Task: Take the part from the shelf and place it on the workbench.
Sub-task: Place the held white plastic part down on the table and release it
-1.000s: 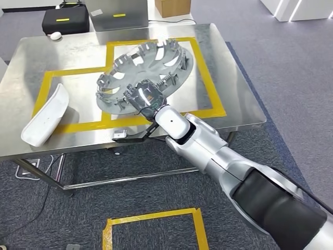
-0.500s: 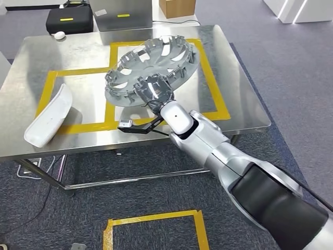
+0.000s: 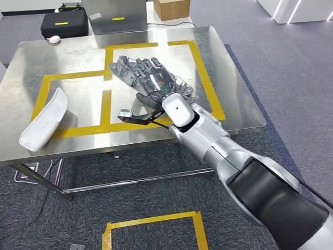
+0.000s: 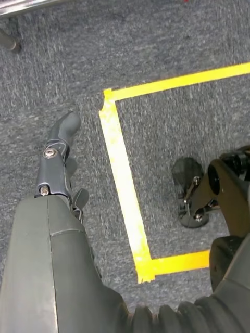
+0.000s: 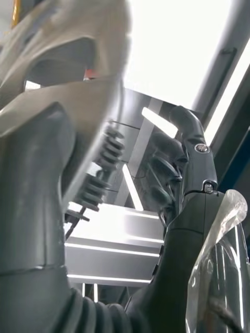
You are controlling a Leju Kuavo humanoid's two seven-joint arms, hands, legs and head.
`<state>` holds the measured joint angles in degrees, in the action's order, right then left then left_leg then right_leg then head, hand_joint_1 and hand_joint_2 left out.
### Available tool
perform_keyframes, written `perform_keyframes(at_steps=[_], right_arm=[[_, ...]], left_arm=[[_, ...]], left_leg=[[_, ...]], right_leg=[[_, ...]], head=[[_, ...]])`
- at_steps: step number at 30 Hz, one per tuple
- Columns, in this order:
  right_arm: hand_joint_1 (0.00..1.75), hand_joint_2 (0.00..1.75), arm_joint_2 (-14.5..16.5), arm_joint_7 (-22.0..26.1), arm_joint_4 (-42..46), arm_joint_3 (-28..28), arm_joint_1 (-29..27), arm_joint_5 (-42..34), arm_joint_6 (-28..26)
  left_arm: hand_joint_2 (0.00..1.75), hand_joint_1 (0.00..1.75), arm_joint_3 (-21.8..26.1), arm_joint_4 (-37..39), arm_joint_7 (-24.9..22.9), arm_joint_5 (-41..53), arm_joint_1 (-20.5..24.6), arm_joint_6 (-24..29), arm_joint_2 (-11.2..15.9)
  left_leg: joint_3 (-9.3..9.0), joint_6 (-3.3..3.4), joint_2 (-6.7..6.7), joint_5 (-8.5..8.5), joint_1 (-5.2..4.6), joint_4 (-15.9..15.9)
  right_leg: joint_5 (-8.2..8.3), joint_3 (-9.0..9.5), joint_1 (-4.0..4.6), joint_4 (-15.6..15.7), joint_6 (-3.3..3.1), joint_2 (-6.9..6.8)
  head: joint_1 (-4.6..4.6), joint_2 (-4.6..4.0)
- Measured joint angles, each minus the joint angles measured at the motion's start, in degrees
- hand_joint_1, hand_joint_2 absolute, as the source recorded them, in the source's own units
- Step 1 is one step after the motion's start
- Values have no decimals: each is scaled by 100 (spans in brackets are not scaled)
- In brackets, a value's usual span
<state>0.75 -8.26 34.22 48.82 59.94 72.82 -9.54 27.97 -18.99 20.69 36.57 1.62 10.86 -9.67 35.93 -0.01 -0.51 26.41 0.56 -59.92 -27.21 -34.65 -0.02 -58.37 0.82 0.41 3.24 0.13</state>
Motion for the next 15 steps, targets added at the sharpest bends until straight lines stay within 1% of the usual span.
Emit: perform_keyframes(at_steps=[2, 3, 4, 5, 7, 8, 9, 10, 11, 12, 13, 14, 15], right_arm=[[0, 0, 33, 44, -11, -43, 15, 0, 67], [0, 0, 48, 99, -14, -68, 26, -17, 92], [0, 0, 58, 176, -15, -90, 42, -44, 102], [0, 0, 64, 259, -15, -104, 58, -71, 102], [0, 0, 68, 402, -14, -109, 57, -115, 100], [0, 0, 68, 442, -14, -109, 40, -124, 101], [0, 0, 69, 463, -14, -109, 22, -132, 101], [0, 0, 69, 475, -14, -110, 13, -135, 101], [0, 0, 70, 488, -11, -112, 15, -136, 101], [0, 0, 71, 511, -2, -114, 25, -138, 103], [0, 0, 79, 551, 14, -115, 38, -147, 119], [0, 0, 89, 602, 34, -114, 49, -164, 156], [0, 0, 100, 664, 57, -109, 56, -189, 223]], left_arm=[[0, 0, -14, 1, -59, -15, 1, -55, -10], [0, 0, -30, 1, -72, -21, 1, -83, -16], [0, 0, -52, 1, -80, -25, 6, -108, -23], [0, 0, -79, 0, -84, -31, 12, -125, -30], [0, 0, -120, 0, -92, -50, 20, -139, -37], [0, 0, -132, 0, -96, -58, 18, -144, -39], [0, 0, -139, 0, -100, -62, 17, -147, -39], [0, 0, -144, 0, -103, -63, 16, -150, -40], [0, 0, -154, 0, -105, -64, 15, -152, -40], [0, 0, -168, 0, -108, -64, 14, -155, -41], [0, 0, -185, 1, -114, -68, 15, -156, -41], [0, 0, -202, 1, -125, -78, 15, -159, -40], [0, 0, -219, 2, -139, -92, 11, -164, -38]], left_leg=[[-9, 47, -3, -6, 6, 39], [-20, 78, -1, -14, 16, 54], [-31, 110, 1, -24, 28, 71], [-41, 137, 5, -30, 38, 83], [-42, 165, 11, -28, 38, 83], [-43, 170, 12, -25, 37, 82], [-45, 173, 9, -23, 37, 81], [-49, 174, 4, -22, 37, 80], [-56, 171, -1, -19, 37, 79], [-61, 163, -6, -14, 36, 78], [-59, 148, -8, -8, 26, 69], [-53, 126, -6, -6, 16, 65], [-46, 102, -3, -9, 7, 65]], right_leg=[[-5, -16, -1, 7, 58, 1], [-51, -41, -4, -33, 86, -1], [-143, -107, -6, -168, 115, -2], [-287, -234, -10, -430, 137, -4], [-627, -605, -16, -1221, 173, -8], [-723, -764, -18, -1539, 183, -9], [-716, -837, -18, -1667, 186, -9], [-592, -792, -18, -1549, 178, -9], [-387, -637, -17, -1208, 161, -10], [-190, -437, -14, -776, 138, -13], [-51, -232, -7, -379, 115, -15], [17, -90, 1, -116, 95, -15], [19, -22, 11, 0, 77, -11]], head=[[6, 0], [10, 0], [20, 0], [29, 0], [43, 0], [43, 0], [45, 0], [49, 0], [50, 0], [53, 0], [53, 0], [51, 0], [50, 0]])
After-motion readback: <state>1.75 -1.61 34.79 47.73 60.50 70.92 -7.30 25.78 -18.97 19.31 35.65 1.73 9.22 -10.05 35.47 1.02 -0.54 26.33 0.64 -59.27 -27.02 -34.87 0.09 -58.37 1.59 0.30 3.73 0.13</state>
